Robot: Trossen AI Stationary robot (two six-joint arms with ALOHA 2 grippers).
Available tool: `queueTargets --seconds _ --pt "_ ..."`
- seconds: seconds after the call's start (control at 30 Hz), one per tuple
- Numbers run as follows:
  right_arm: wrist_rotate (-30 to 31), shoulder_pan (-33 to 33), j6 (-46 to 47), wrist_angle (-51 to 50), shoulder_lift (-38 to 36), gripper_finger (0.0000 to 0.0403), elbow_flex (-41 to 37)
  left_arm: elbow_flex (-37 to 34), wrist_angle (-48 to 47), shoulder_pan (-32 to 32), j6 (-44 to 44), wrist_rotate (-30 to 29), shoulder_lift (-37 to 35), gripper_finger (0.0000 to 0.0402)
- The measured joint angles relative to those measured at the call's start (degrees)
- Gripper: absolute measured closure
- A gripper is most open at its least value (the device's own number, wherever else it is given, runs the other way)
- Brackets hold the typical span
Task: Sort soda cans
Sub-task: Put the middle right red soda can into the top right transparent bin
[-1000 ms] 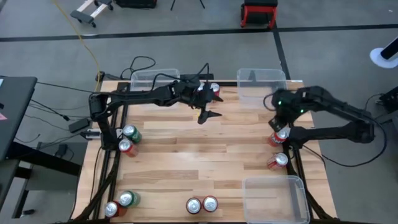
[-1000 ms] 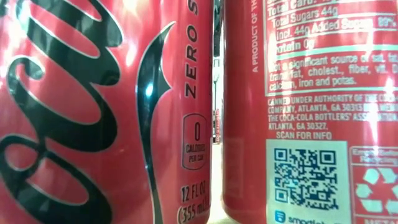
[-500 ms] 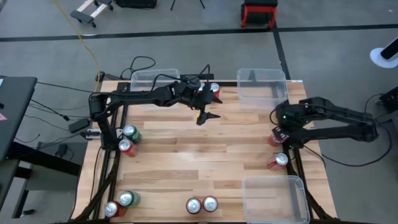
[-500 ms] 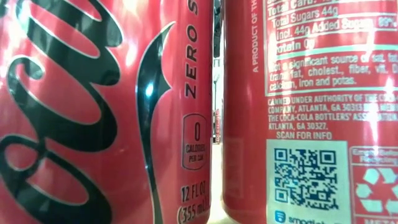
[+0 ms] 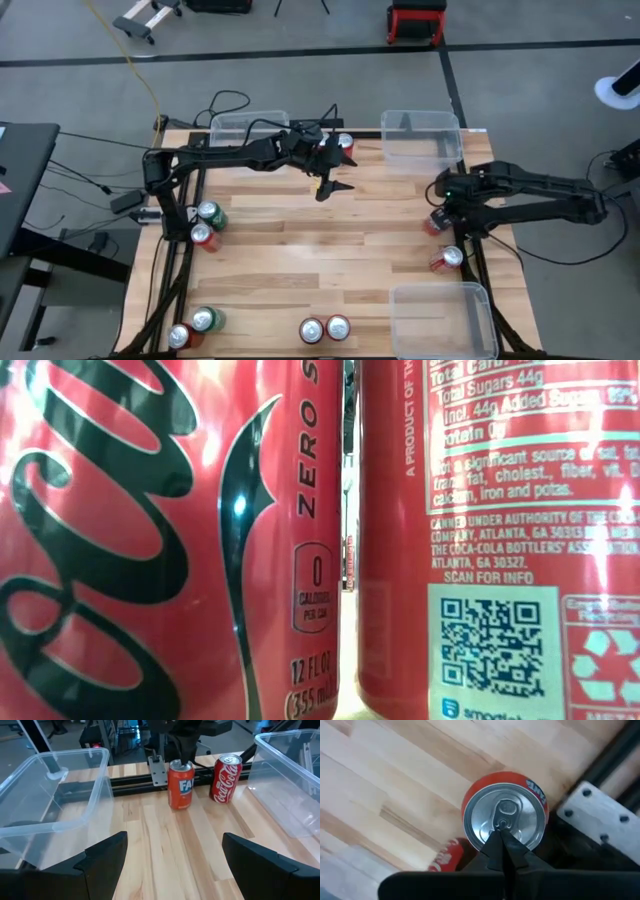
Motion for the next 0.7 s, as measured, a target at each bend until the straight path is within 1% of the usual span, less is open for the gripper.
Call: queueTargets --seconds 0.13,0.3,0.4,0.53,0.6,0.7 --pt "-0.3 0.0 -2.1 4.7 0.3 0.0399 -0.2 0.0 0.0 0.0 0.0 0.0 0.0 0.0079" --pt "-0.4 -0.1 -5.7 9.8 3.9 0.0399 -0.1 0.0 -1.0 0.0 0.0 -0.9 0.0 0.0079" --pt "-0.7 -0.1 -8.4 14.8 7.7 0.0399 0.0 0.0 -2.6 0.0 0.0 -4.0 -0.1 0.0079" --pt "-1.9 -0.2 -12.2 22.6 12.3 0.0399 0.1 0.1 -7.2 0.6 0.8 -10.0 -1.6 0.0079" --pt "-2.2 -0.6 -14.1 25.4 14.7 0.0399 0.7 0.1 -9.9 0.9 1.5 -11.4 -2.6 0.0079" --pt "-3.0 -1.5 -17.0 27.8 18.2 0.0399 2.2 0.0 -13.5 1.8 2.1 -11.8 -4.6 0.0079"
